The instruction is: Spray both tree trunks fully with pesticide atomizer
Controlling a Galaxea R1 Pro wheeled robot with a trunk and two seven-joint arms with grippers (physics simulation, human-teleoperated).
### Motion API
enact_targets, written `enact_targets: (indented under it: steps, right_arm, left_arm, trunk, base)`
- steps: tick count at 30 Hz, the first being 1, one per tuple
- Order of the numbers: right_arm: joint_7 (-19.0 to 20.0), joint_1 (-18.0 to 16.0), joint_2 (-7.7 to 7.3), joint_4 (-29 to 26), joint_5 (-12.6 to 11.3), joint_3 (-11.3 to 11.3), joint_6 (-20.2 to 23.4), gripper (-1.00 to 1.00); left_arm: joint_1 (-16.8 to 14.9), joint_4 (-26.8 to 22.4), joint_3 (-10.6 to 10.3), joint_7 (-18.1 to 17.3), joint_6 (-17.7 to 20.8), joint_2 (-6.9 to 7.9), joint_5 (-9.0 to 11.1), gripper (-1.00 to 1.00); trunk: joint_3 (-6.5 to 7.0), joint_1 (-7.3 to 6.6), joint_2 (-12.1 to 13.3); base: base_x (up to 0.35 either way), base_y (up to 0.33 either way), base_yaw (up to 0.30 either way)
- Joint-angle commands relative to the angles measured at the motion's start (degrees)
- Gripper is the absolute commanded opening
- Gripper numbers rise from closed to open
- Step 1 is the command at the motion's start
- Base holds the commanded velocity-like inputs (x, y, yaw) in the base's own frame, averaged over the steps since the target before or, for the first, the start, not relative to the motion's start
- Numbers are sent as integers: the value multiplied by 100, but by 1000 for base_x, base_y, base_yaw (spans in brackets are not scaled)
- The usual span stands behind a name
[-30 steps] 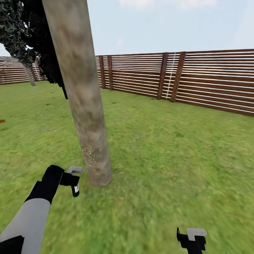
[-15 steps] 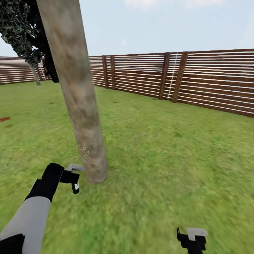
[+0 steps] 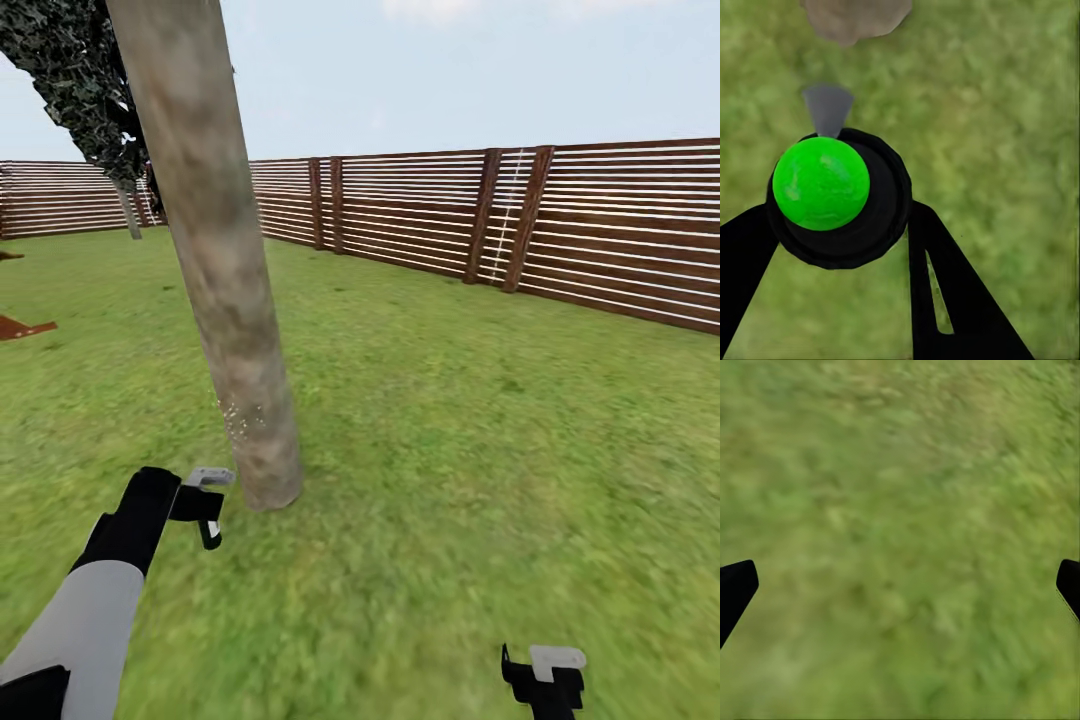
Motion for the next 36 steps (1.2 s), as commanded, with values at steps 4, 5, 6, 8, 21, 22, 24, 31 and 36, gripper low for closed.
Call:
enact_targets:
  steps: [4, 5, 6, 8, 21, 22, 24, 31, 36]
  right_arm:
    - [-24, -5, -1, 7, 61, -37, -12, 100]
    - [-24, -3, -1, 7, 61, -37, -12, 100]
    - [-24, -1, 2, 8, 61, -37, -12, 100]
    - [-24, -2, -1, 9, 61, -37, -12, 100]
    - [-24, -4, 8, 7, 61, -37, -12, 100]
    - [-24, -2, 8, 7, 61, -37, -12, 100]
    - [-24, -1, 8, 7, 61, -37, -12, 100]
    - [-24, -2, -1, 7, 61, -37, -12, 100]
    - [-24, -4, -1, 7, 61, -37, -12, 100]
  left_arm:
    - [-13, -62, -7, 99, 34, -10, 54, -100]
    - [-30, -78, -18, 105, 43, -10, 57, -100]
    - [-65, -88, -26, 113, 55, -10, 59, -100]
    - [-117, -143, -44, 110, 147, -17, 60, -100]
    - [-819, -498, -54, 110, 835, -22, 35, -100]
    - [-821, -499, -51, 110, 836, -22, 39, -100]
    - [-821, -503, -54, 110, 836, -25, 48, -100]
    - [-789, -622, -59, 117, 836, -231, 0, -100]
    - [-734, -622, -62, 116, 836, -223, -8, -100]
  trunk:
    - [-5, 1, -2]
    - [-5, 1, -2]
    - [-5, 1, -2]
    - [-5, 1, -2]
    - [-5, 1, -2]
    - [-5, 1, -2]
    - [-5, 1, -2]
    - [-5, 1, -2]
    - [-5, 1, -2]
  base:
    - [136, -259, 22]
    - [30, -272, 3]
    - [-47, -275, 1]
    - [-120, -268, 0]
    - [15, -172, 187]
    - [101, -22, 165]
    - [45, -9, 69]
    - [199, -181, 3]
    - [19, -270, 0]
